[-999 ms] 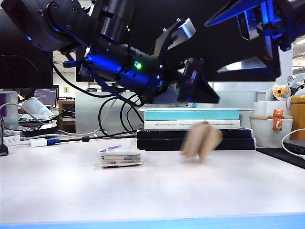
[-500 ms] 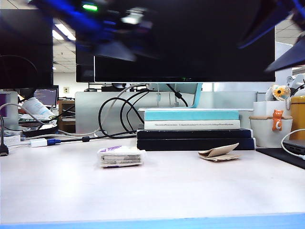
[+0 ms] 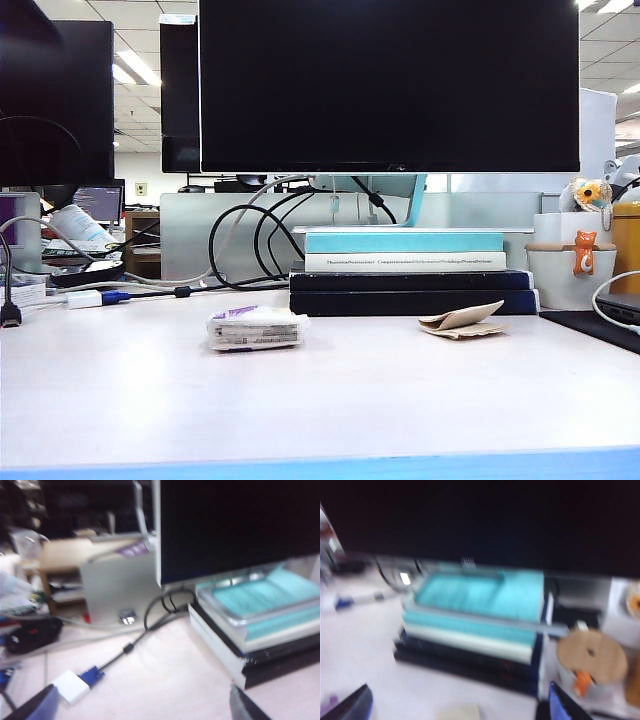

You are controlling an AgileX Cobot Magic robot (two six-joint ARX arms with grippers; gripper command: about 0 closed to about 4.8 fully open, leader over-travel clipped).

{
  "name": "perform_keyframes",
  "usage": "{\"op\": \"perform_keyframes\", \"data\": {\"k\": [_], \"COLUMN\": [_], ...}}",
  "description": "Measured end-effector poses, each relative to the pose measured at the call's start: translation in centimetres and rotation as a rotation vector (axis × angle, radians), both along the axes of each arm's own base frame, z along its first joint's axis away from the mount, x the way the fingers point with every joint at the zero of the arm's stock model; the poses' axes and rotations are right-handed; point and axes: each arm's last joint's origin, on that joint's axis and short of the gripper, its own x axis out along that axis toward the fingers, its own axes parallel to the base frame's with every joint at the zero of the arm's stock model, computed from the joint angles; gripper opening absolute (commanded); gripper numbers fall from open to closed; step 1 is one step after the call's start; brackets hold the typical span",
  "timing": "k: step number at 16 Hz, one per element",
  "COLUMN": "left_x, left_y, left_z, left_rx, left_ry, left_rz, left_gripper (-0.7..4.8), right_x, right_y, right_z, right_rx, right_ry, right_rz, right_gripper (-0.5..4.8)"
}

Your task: Pick up a packet of tissues from the table with the left hand, then take a tissue from it with the right hand.

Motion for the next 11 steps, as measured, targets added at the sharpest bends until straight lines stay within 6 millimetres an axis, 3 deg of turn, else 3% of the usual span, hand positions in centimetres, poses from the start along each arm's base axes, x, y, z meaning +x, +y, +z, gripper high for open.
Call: {"op": "perform_keyframes", "data": {"k": [2,4,5,6,7,10,11], "left_x": [-1.1,-3.9,-4.8,-6.2,-7.8,-9.3,-9.6], "left_y": [0.2,0.5,0.5,0.6,0.7,0.8,0.9], "left_z": [0.3,-1.9,-2.6,-4.7,-6.6,-7.4,-8.0], "left_rx": [0.005,0.016,0.014,-0.003,-0.045,-0.068,-0.065], "left_ry": [0.002,-0.066,-0.087,-0.115,-0.154,-0.208,-0.182], "left_rz": [0.055,0.132,0.140,0.145,0.155,0.194,0.205], "left_gripper": [4.29,4.11,3.65,3.65,3.64,3.56,3.13], "right_x": [-1.0,-3.8,-4.5,-5.4,-5.8,-5.5,-5.5], "right_y": [-0.1,-0.4,-0.6,-0.7,-0.9,-1.1,-1.1], "right_z": [-2.1,-5.7,-6.6,-8.1,-10.5,-13.8,-14.3], "right_rx": [0.033,0.117,0.156,0.228,0.230,0.207,0.192], "right_ry": [-0.054,-0.181,-0.222,-0.294,-0.297,-0.204,-0.216], "right_rz": [-0.039,-0.108,-0.148,-0.180,-0.230,-0.314,-0.313], "right_gripper": [4.79,4.79,1.98,0.57,0.57,0.58,0.58]}}
